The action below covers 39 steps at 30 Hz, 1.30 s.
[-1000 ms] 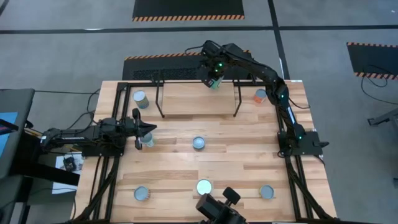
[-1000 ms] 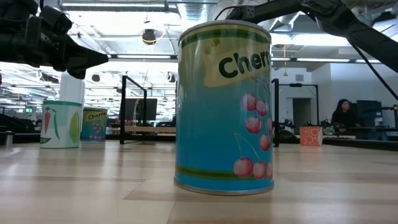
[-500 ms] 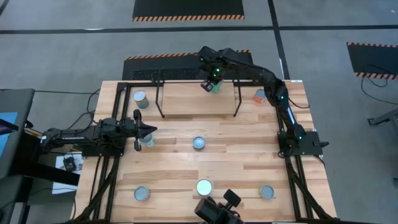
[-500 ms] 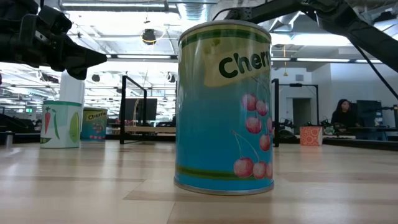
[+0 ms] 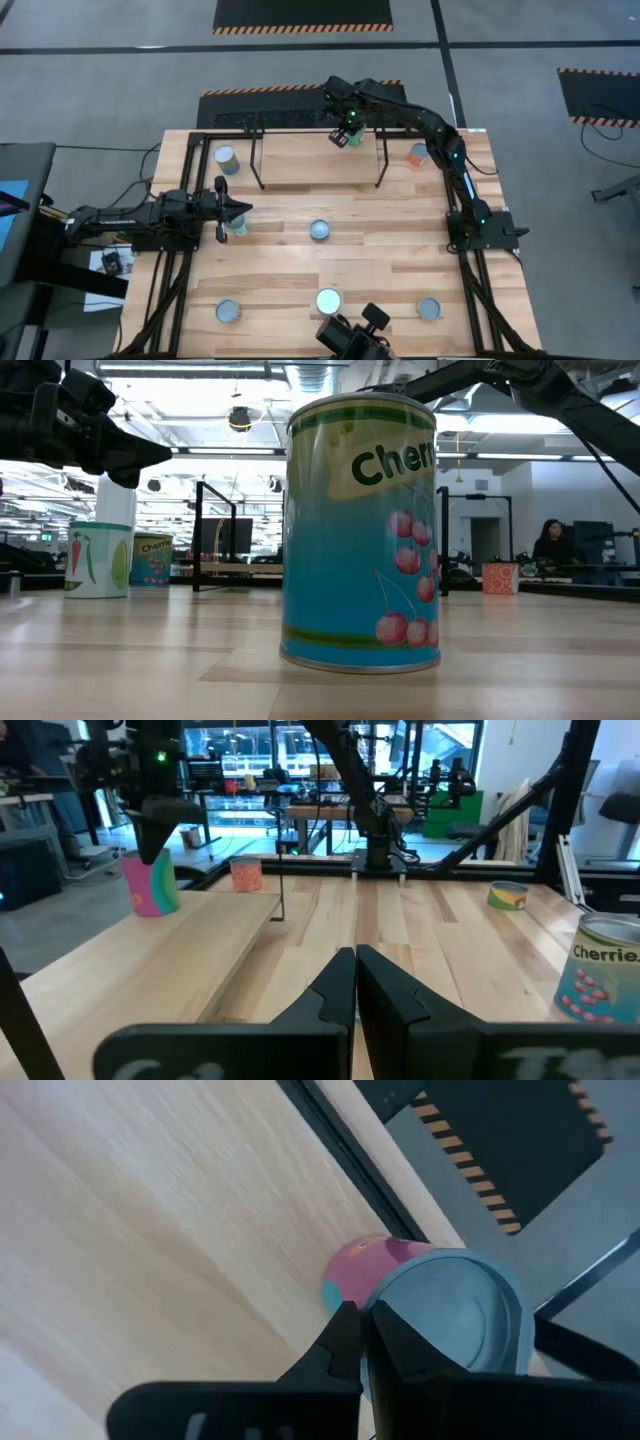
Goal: Pick and place cans onto a shelf
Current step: Put the canned mixed fruits on the shelf, then put the canned black beans on the shelf
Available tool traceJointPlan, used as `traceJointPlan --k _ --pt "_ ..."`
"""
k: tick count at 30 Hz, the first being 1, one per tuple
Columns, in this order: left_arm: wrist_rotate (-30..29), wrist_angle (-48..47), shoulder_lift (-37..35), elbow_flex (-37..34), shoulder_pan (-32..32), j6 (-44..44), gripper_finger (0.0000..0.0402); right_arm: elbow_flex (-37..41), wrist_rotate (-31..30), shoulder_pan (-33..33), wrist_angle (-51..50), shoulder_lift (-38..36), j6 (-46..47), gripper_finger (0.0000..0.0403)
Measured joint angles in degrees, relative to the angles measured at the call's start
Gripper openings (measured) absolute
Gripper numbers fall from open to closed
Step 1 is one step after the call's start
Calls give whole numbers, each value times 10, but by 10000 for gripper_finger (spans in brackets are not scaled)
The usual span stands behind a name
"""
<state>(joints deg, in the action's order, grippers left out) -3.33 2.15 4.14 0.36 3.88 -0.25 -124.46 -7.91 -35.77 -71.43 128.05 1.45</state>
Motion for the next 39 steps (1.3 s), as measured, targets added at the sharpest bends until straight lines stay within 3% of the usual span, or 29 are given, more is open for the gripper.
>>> traceJointPlan --k 15,31,36,39 --pt "0 0 0 0 0 0 4 0 0 -1 -14 0 5 42" --pt "0 0 0 0 0 0 4 -31 -2 8 -41 4 -8 184" --pt "-1 0 0 0 0 0 4 -102 -33 28 -97 3 -19 197" --pt "0 0 0 0 0 -4 4 -91 -49 44 -109 -22 -32 185"
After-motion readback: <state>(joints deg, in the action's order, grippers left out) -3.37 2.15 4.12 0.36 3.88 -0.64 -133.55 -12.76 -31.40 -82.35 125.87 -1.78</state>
